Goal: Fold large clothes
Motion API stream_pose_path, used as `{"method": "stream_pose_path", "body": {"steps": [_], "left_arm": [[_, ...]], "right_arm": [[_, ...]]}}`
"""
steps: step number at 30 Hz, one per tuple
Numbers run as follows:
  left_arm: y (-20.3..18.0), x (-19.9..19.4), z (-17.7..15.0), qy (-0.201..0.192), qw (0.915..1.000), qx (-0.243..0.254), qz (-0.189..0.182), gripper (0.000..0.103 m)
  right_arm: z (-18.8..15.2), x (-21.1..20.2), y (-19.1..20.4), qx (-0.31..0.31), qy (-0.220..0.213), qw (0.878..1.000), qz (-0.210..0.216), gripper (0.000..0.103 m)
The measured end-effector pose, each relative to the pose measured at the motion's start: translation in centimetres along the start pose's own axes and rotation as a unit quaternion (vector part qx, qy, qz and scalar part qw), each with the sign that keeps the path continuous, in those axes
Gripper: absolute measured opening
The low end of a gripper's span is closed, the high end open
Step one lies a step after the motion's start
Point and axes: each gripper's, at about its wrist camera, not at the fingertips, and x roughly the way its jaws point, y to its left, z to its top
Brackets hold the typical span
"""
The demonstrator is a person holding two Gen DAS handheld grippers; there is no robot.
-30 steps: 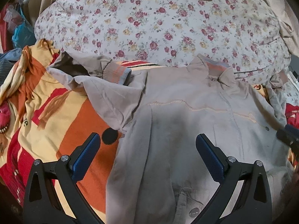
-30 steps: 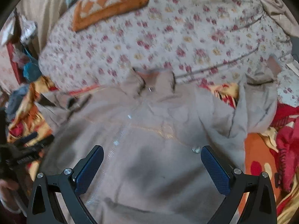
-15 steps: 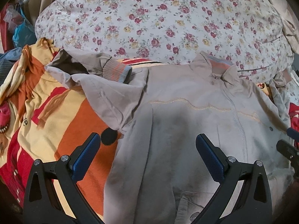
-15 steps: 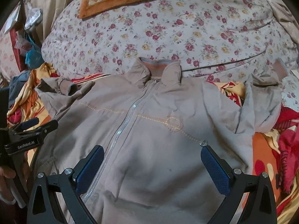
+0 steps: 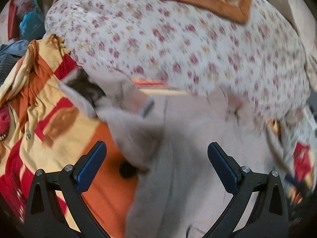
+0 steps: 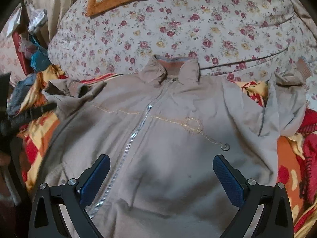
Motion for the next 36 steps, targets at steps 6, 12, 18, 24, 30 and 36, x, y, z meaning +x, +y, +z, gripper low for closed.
{"method": "stream_pose_path", "body": {"steps": [6, 12, 18, 24, 30, 36], "left_arm": [[2.5, 2.5, 4.9, 0.000, 0.9984, -0.044, 0.036, 0.102], [4.4, 7.0, 7.6, 0.029, 0.9940, -0.089, 0.057, 0.102], [5.6, 11.0, 7.7, 0.070, 0.9867, -0.113, 0.093, 0.102], [6.2, 13.3, 7.3, 0.089, 0.9863, -0.129, 0.052, 0.052], [4.5, 10.3, 7.8, 0.063, 0.9920, -0.109, 0.010, 0.027], [-0.7, 3.0, 9.2, 0.017, 0.9899, -0.093, -0.106, 0.027]], "right_arm": [[0.3, -0.2, -0.5, 0.022, 0.006, 0.999, 0.028, 0.103], [0.2, 0.2, -0.7, 0.033, 0.018, 0.998, 0.049, 0.103], [0.3, 0.9, -0.5, 0.026, 0.034, 0.998, 0.051, 0.103], [0.3, 1.4, -0.5, 0.018, 0.039, 0.998, 0.045, 0.103], [0.2, 1.1, -0.4, 0.020, 0.036, 0.998, 0.044, 0.103], [0.3, 0.4, -0.5, 0.025, 0.024, 0.999, 0.041, 0.103]]}}
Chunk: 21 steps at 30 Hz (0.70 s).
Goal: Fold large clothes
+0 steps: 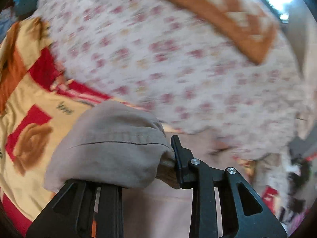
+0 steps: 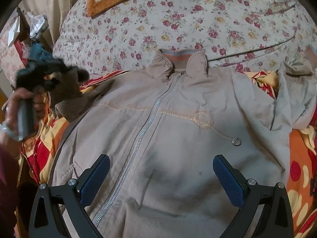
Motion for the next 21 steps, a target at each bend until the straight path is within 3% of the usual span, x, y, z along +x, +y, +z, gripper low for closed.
{"method": "stream_pose_path", "body": {"steps": [6, 9, 12, 14, 16, 18, 21], "left_arm": [[-10.3, -2.4, -2.5, 0.000, 0.9903, 0.023, -0.137, 0.027], [-14.8, -0.8, -4.8, 0.022, 0.9842, 0.040, -0.171, 0.027], [-18.5, 2.9, -7.8, 0.070, 0.9771, 0.051, -0.194, 0.030], [-19.5, 5.5, -9.7, 0.099, 0.9735, 0.056, -0.198, 0.042], [-20.2, 7.6, -11.7, 0.136, 0.9667, 0.064, -0.207, 0.060], [-20.4, 8.3, -13.1, 0.163, 0.9615, 0.069, -0.210, 0.066], [-19.7, 6.6, -13.4, 0.162, 0.9615, 0.099, -0.199, 0.067]], "right_arm": [[-0.2, -0.6, -0.9, 0.029, -0.008, 1.000, -0.007, 0.103], [0.2, -1.9, -2.1, 0.041, -0.029, 0.998, -0.047, 0.103], [0.4, -3.2, -4.4, 0.070, -0.048, 0.992, -0.093, 0.103], [0.5, -4.1, -6.4, 0.102, -0.059, 0.987, -0.107, 0.103], [0.6, -4.7, -8.5, 0.142, -0.062, 0.981, -0.121, 0.103], [0.4, -4.9, -10.0, 0.172, -0.060, 0.976, -0.123, 0.103], [0.2, -5.3, -11.6, 0.216, -0.059, 0.969, -0.105, 0.103]]}}
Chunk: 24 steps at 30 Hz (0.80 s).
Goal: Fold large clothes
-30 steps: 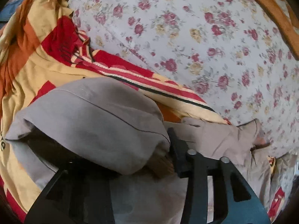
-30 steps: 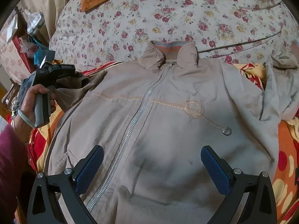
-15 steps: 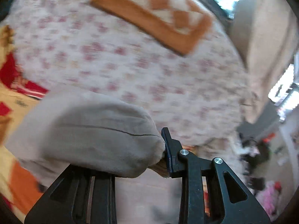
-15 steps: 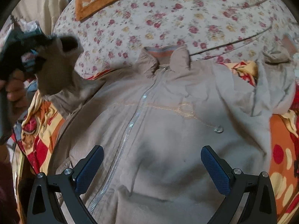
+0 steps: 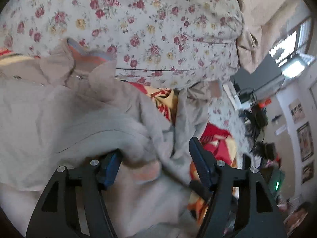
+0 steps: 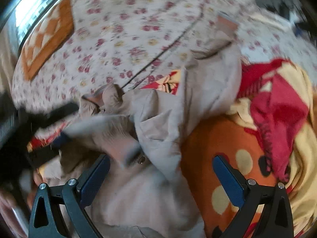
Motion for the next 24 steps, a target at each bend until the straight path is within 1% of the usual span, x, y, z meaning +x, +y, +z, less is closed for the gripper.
{"method": "stream_pose_path", "body": {"steps": [2, 3, 4, 6, 8, 9, 11, 12, 14, 15, 16, 17, 18, 19, 20, 21, 22, 23, 24], "left_arm": [[0.4, -2.0, -0.5, -0.010, 0.9998, 0.018, 0.008, 0.069], [1.0, -4.0, -0.6, -0.020, 0.9990, 0.027, 0.029, 0.070], [1.5, -4.7, -0.9, -0.026, 0.9982, 0.028, 0.046, 0.070], [4.4, -7.7, -1.5, -0.043, 0.9939, 0.014, 0.100, 0.070], [7.5, -10.1, -2.3, -0.052, 0.9850, -0.007, 0.164, 0.070], [9.7, -11.2, -2.8, -0.058, 0.9762, -0.019, 0.208, 0.070], [12.6, -12.1, -3.6, -0.062, 0.9641, -0.036, 0.256, 0.070], [14.7, -12.4, -4.1, -0.056, 0.9565, -0.053, 0.281, 0.070], [17.8, -12.5, -5.0, -0.041, 0.9504, -0.080, 0.298, 0.070], [18.9, -12.5, -5.2, -0.035, 0.9490, -0.090, 0.300, 0.070], [20.0, -12.2, -5.2, -0.029, 0.9472, -0.104, 0.302, 0.070], [21.0, -12.1, -5.3, -0.024, 0.9462, -0.123, 0.298, 0.070], [21.5, -12.1, -5.4, -0.022, 0.9476, -0.135, 0.288, 0.070], [21.6, -12.2, -5.4, -0.026, 0.9482, -0.135, 0.286, 0.070], [21.4, -12.3, -5.4, -0.026, 0.9479, -0.130, 0.290, 0.070], [21.1, -12.3, -5.5, -0.023, 0.9473, -0.122, 0.295, 0.070], [21.0, -12.2, -5.6, -0.022, 0.9468, -0.116, 0.299, 0.070], [20.9, -12.0, -5.7, -0.020, 0.9460, -0.109, 0.305, 0.070], [20.8, -11.6, -5.8, -0.017, 0.9449, -0.099, 0.312, 0.070]], "right_arm": [[0.0, -0.1, 0.0, 0.010, 0.000, 1.000, 0.011, 0.103], [0.0, -0.1, 0.3, 0.006, -0.001, 1.000, 0.017, 0.103], [-0.2, -0.2, 0.4, 0.001, -0.002, 1.000, 0.020, 0.103], [-0.3, 0.1, 1.2, -0.018, 0.001, 0.999, 0.026, 0.103], [-0.8, 0.6, 1.9, -0.035, 0.005, 0.999, 0.028, 0.103], [-0.9, 0.8, 2.2, -0.041, 0.008, 0.999, 0.029, 0.103], [-1.4, 1.7, 3.1, -0.059, 0.013, 0.998, 0.030, 0.103], [-1.6, 2.1, 3.4, -0.070, 0.015, 0.997, 0.028, 0.103], [-1.7, 3.4, 4.8, -0.105, 0.023, 0.994, 0.010, 0.103], [-1.7, 4.2, 5.7, -0.131, 0.025, 0.991, -0.005, 0.103], [-1.8, 4.9, 6.3, -0.152, 0.027, 0.988, -0.015, 0.103], [-1.8, 6.0, 7.2, -0.187, 0.032, 0.981, -0.029, 0.102], [-1.8, 6.7, 7.8, -0.212, 0.034, 0.976, -0.041, 0.087], [-1.8, 7.2, 8.1, -0.235, 0.031, 0.970, -0.059, 0.068], [-1.5, 7.5, 8.4, -0.256, 0.027, 0.963, -0.085, 0.029], [-0.9, 7.4, 8.4, -0.263, 0.020, 0.959, -0.104, 0.024], [-0.4, 6.8, 8.2, -0.255, 0.006, 0.960, -0.112, 0.024], [0.3, 5.6, 7.9, -0.251, -0.025, 0.959, -0.128, 0.024], [0.4, 5.0, 7.8, -0.263, -0.044, 0.953, -0.147, 0.024]]}}
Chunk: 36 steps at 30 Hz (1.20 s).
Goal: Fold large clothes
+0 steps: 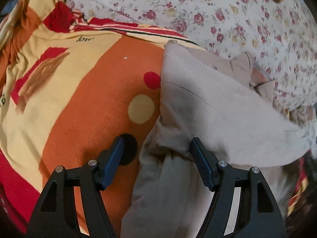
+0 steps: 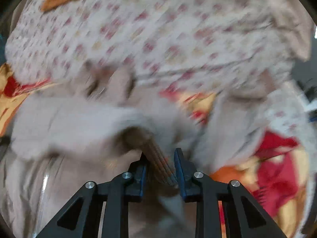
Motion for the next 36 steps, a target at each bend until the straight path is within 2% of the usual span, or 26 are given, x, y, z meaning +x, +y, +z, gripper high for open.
{"method": "stream_pose_path", "body": {"steps": [1, 2, 3, 5, 7, 8, 9, 11, 12, 14, 16, 19, 22, 23, 24, 26, 27, 28, 29, 31, 33, 36], "left_arm": [[-0.4, 0.3, 0.1, -0.001, 0.9999, 0.008, 0.006, 0.070], [-0.5, 0.3, 0.1, -0.003, 0.9998, 0.013, 0.011, 0.070], [-0.5, 0.3, 0.1, -0.003, 0.9998, 0.013, 0.012, 0.070], [0.2, -0.2, 0.1, -0.002, 1.0000, -0.005, -0.001, 0.070], [1.0, -0.7, 0.2, -0.006, 0.9997, -0.021, -0.008, 0.070], [1.4, -1.0, 0.2, -0.009, 0.9996, -0.026, -0.006, 0.070], [1.8, -1.4, 0.2, -0.013, 0.9995, -0.030, -0.002, 0.070], [2.4, -2.0, 0.2, -0.016, 0.9991, -0.039, -0.004, 0.070], [2.7, -2.4, 0.1, -0.015, 0.9991, -0.039, -0.011, 0.070], [2.8, -2.9, -0.1, -0.018, 0.9991, -0.036, -0.014, 0.070], [2.7, -3.4, -0.1, -0.027, 0.9989, -0.034, -0.015, 0.070], [2.3, -3.1, -0.2, -0.025, 0.9990, -0.030, -0.019, 0.070], [1.5, -2.1, -0.2, -0.013, 0.9997, -0.017, -0.008, 0.070], [1.3, -1.8, -0.2, -0.011, 0.9999, -0.013, -0.004, 0.070], [1.1, -1.4, -0.2, -0.008, 0.9999, -0.009, 0.002, 0.070], [1.0, -1.1, -0.1, -0.005, 1.0000, -0.006, 0.005, 0.070], [0.9, -1.1, -0.1, -0.005, 1.0000, -0.006, 0.004, 0.070], [0.9, -1.2, 0.0, -0.007, 1.0000, -0.005, 0.003, 0.070], [0.7, -1.5, 0.0, -0.011, 0.9999, -0.004, 0.000, 0.070], [0.4, -2.2, 0.1, -0.027, 0.9996, -0.001, -0.005, 0.070], [-0.2, -3.2, 0.1, -0.051, 0.9986, 0.004, -0.016, 0.070], [-1.4, -4.1, 0.1, -0.071, 0.9967, 0.017, -0.036, 0.070]], "right_arm": [[-0.3, -0.3, 0.0, -0.029, -0.014, 0.999, -0.036, 0.024], [-0.8, 0.0, 0.4, -0.055, -0.010, 0.997, -0.058, 0.027], [-1.3, 0.5, 0.4, -0.072, 0.007, 0.995, -0.067, 0.036], [-2.8, 1.5, -0.4, -0.079, 0.069, 0.993, -0.061, 0.047], [-3.4, 0.6, -2.2, -0.049, 0.083, 0.995, -0.029, 0.048], [-3.4, -0.4, -3.4, -0.022, 0.080, 0.997, -0.011, 0.054], [-3.4, -1.5, -4.9, 0.008, 0.071, 0.997, -0.001, 0.066], [-3.1, -3.7, -7.0, 0.057, 0.042, 0.997, 0.003, 0.079], [-3.1, -4.7, -7.9, 0.080, 0.024, 0.996, 0.015, 0.081], [-2.9, -5.8, -8.2, 0.109, 0.009, 0.992, 0.056, 0.081], [-2.5, -6.2, -8.2, 0.147, -0.005, 0.981, 0.128, 0.081], [-0.6, -5.8, -5.4, 0.137, -0.009, 0.975, 0.174, 0.081], [0.8, -4.2, -2.3, 0.089, -0.017, 0.985, 0.144, 0.075], [0.9, -3.4, -1.3, 0.072, -0.009, 0.989, 0.132, 0.065], [0.9, -1.7, -0.4, 0.052, 0.007, 0.992, 0.118, 0.060], [-0.4, 1.3, 0.5, 0.020, 0.063, 0.994, 0.083, 0.060], [-1.3, 2.7, 0.6, 0.012, 0.095, 0.992, 0.080, 0.060], [-2.0, 3.1, 0.5, 0.009, 0.105, 0.991, 0.087, 0.060], [-2.2, 2.5, 0.4, 0.004, 0.095, 0.992, 0.083, 0.060], [-1.9, 1.1, -0.3, 0.005, 0.104, 0.990, 0.099, 0.060], [-1.6, -1.0, -2.2, 0.045, 0.080, 0.987, 0.133, 0.063], [-1.1, -2.5, -5.1, 0.118, 0.043, 0.981, 0.146, 0.064]]}}
